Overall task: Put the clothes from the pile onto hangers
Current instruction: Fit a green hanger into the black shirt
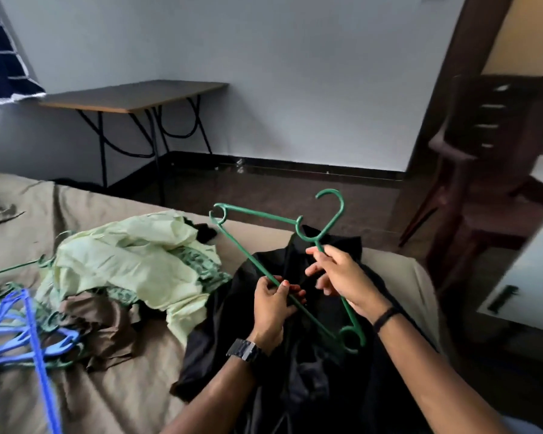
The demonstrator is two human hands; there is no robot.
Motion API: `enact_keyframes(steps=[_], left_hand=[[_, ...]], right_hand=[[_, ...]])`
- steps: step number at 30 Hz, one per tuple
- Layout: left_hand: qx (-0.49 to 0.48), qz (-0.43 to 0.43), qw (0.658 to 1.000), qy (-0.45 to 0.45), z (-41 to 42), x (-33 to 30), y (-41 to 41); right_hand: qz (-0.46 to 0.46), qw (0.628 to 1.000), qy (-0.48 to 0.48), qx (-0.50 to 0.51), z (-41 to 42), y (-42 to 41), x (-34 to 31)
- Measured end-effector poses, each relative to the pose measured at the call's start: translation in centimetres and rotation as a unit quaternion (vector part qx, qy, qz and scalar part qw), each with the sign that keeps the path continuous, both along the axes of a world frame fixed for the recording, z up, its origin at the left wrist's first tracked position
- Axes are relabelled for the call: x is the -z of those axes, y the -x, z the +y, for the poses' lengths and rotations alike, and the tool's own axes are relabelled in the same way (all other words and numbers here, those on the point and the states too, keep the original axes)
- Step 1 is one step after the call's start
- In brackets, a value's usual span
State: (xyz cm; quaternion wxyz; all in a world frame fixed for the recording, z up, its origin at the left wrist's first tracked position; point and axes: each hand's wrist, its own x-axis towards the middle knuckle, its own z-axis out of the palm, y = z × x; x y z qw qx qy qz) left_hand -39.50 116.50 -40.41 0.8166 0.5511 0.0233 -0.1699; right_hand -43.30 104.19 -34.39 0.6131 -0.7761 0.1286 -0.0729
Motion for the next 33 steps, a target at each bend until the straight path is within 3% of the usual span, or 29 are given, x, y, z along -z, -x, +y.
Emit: enact_keyframes(steps=[3,5,7,11,15,17,23,29,33], left_hand=[[0.12,-0.027,0.984,-0.127,-3.2,0.3,-1.3],[0.237,-0.05,0.95,-0.196,-5.1,0.8,-2.3],[0.292,-0.11,0.911,-0.269,-6.6,1.1,-3.7],[0.24,-0.284,0.793,-0.483,-8.7,1.7,-8.0],[0.162,-0.321,0.765,-0.534,-10.5,2.2,-12.2],[0.152,-0.324,0.733,-0.579,-11.1,2.1,-14.0],[0.231,-0.339,0.645,-0.645,-12.0,2.0,-19.3],[0.23,-0.363,0.683,-0.591,-11.2,1.3,-21.0],[0.258,-0.396,0.69,-0.548,-10.2,0.9,-21.2]], right_hand=[[-0.033,0.988,0.119,0.096,-3.3,-0.6,0.2],[-0.059,0.966,0.196,0.157,-5.7,-0.4,0.3],[-0.067,0.948,0.242,0.198,-8.2,-0.2,0.6],[-0.029,0.924,0.309,0.225,-12.7,0.7,1.5],[-0.005,0.919,0.326,0.223,-15.4,1.0,1.6],[-0.004,0.915,0.326,0.237,-16.3,0.7,1.5],[-0.005,0.874,0.431,0.225,-17.6,-1.1,0.3],[0.019,0.839,0.538,0.077,-18.9,-4.8,-2.2],[0.067,0.854,0.515,0.0,-19.9,-7.0,-4.7]])
